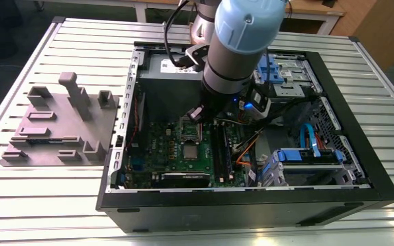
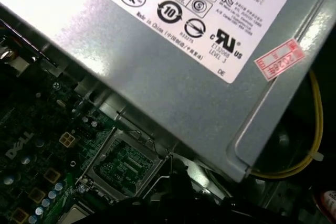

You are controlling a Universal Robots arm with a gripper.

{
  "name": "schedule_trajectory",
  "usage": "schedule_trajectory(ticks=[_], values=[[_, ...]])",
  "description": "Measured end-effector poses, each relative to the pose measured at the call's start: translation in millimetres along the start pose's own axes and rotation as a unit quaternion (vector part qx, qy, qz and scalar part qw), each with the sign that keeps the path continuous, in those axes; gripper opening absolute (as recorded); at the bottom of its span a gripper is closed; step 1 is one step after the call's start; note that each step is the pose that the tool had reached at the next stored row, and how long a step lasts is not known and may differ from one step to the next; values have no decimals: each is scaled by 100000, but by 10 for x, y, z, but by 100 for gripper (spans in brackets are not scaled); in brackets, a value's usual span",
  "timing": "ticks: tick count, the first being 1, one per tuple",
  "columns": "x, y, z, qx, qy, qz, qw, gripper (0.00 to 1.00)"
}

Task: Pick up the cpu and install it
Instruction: 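Close the cpu cover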

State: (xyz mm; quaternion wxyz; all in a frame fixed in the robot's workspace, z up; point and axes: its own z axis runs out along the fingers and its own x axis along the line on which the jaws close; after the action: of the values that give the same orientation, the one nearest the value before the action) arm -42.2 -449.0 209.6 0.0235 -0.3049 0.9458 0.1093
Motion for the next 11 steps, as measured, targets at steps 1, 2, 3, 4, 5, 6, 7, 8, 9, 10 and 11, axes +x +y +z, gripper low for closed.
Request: schedule_trajectory(ticks=[1, 2, 3, 4, 5, 6, 7, 8, 9, 10, 11], values=[[1, 0, -1, 124, -222, -58, 100000, 10], [0, 0, -2, 165, -593, -141, 99998, 10], [0, -1, 0, -1, -991, -200, 99995, 10], [2, -1, 7, -224, -1236, -225, 99992, 10], [5, -2, 19, -358, -1349, -233, 99990, 10], [7, -2, 29, -372, -1367, -230, 99990, 10], [10, -4, 36, -366, -1349, -237, 99990, 10], [11, -4, 40, -359, -1339, -242, 99990, 10], [11, -4, 42, -355, -1333, -241, 99990, 10], [12, -5, 45, -383, -1350, -243, 99990, 10], [13, -4, 47, -691, -1575, -249, 99985, 10]])
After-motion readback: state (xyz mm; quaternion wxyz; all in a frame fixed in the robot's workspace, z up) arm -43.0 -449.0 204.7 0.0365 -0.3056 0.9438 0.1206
